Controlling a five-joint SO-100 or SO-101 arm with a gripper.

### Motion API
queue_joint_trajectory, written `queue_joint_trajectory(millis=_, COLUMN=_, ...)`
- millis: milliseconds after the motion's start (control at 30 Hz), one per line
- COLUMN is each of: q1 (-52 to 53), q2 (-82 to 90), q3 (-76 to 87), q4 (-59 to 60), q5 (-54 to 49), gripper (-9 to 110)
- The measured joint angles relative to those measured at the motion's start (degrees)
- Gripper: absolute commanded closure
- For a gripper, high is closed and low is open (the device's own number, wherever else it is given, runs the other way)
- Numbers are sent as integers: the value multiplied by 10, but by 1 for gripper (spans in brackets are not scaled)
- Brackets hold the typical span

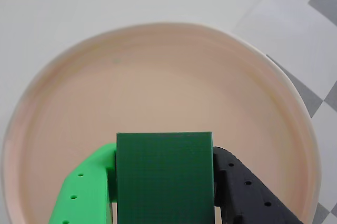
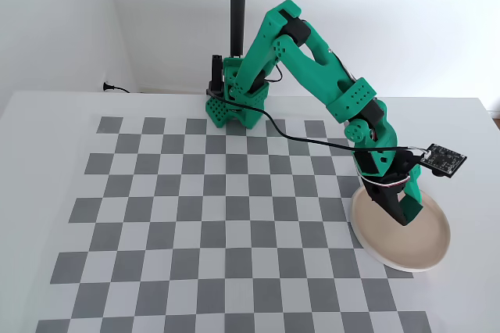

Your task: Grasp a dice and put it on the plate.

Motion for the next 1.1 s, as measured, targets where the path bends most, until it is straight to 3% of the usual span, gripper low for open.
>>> queue_joint_trajectory(millis=367, q1=1, q2=-112, q3=-75, q4=-11, q5=19, gripper=105)
queue_joint_trajectory(millis=933, q1=18, q2=-148, q3=-135, q4=32, q5=20, gripper=80)
queue_joint_trajectory(millis=1100, q1=20, q2=-148, q3=-140, q4=35, q5=20, gripper=79)
